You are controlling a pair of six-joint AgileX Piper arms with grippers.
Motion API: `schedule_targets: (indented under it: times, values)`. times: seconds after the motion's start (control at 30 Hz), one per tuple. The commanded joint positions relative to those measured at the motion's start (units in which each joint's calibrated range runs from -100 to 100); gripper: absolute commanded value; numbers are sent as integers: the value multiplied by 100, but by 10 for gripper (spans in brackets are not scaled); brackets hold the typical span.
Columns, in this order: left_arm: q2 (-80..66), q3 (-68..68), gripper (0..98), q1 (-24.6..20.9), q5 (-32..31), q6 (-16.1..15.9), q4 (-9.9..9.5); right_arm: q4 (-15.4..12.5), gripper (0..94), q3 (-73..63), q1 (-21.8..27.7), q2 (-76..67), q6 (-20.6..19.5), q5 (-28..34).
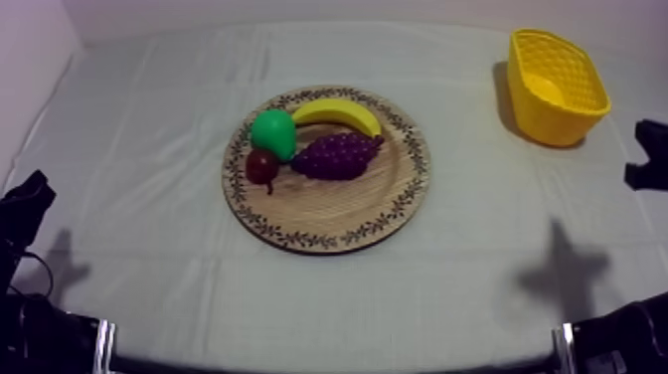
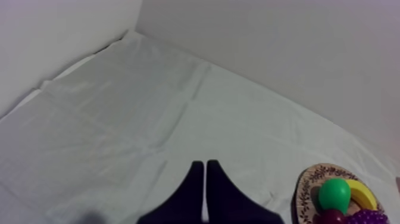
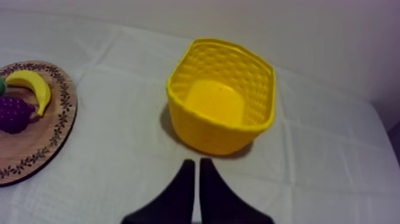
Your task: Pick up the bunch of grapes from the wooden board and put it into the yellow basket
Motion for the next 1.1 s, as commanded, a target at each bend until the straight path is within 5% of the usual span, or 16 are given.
schedule_targets:
  times: [0.0,1.07]
  values:
    - [3,-2,1,2,2,1,0,-10,6,-954,-49,677,80,91]
    - [3,-2,1,2,2,1,0,-497,6,-5443,-1570,5269,654,812]
